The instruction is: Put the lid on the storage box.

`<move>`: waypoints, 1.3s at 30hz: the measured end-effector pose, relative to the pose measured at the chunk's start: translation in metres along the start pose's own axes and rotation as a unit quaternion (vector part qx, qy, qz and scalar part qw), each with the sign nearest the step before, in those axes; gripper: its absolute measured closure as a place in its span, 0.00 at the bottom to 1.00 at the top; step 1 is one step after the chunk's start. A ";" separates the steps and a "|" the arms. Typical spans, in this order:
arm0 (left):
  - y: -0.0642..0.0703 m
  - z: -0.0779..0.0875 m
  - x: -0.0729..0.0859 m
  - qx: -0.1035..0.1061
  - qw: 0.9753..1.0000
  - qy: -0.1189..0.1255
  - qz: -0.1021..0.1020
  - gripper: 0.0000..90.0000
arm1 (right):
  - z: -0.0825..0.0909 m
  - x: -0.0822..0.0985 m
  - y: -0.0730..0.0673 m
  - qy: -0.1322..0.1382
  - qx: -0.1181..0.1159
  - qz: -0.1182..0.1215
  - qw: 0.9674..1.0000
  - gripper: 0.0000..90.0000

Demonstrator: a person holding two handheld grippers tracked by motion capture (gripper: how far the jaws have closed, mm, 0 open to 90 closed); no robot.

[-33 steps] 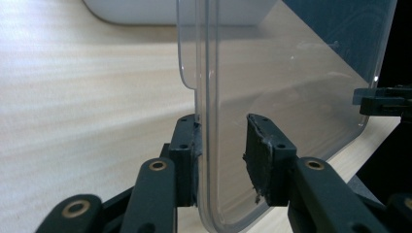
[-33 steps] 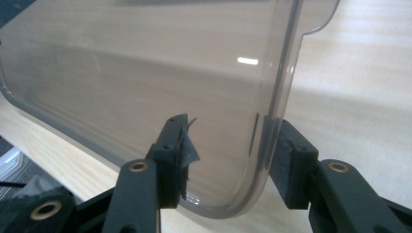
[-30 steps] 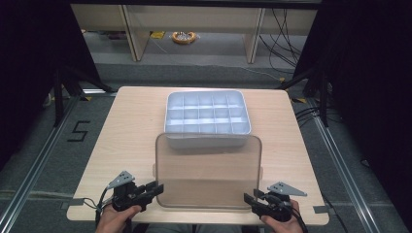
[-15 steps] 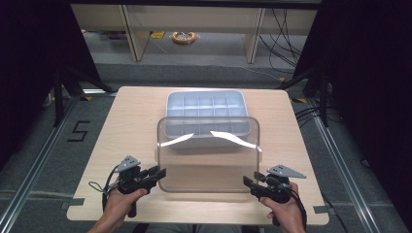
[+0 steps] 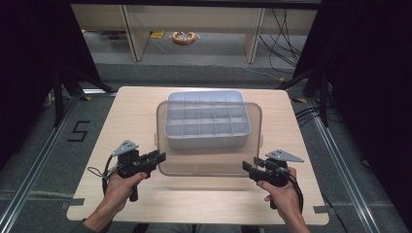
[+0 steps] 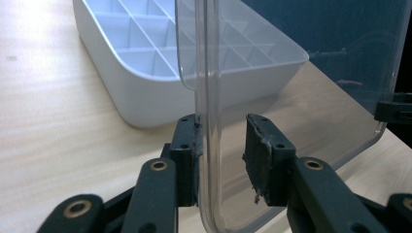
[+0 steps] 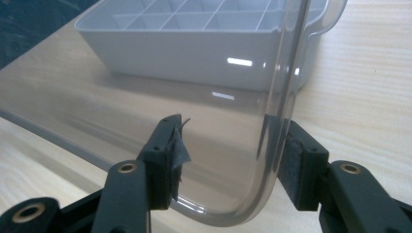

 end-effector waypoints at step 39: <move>-0.036 -0.060 -0.067 -0.036 0.999 0.010 0.032 0.70 | -0.037 -0.100 0.030 0.058 0.014 -0.045 0.997 0.56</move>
Point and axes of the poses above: each handheld gripper's, and its own axes: z roughly backward along the jaws, x roughly out of its underside, y roughly to its right, the point moved 7 cm from there along -z, roughly forward along the jaws, and after that the axes turned 4 degrees about x, right-handed, at the moved point
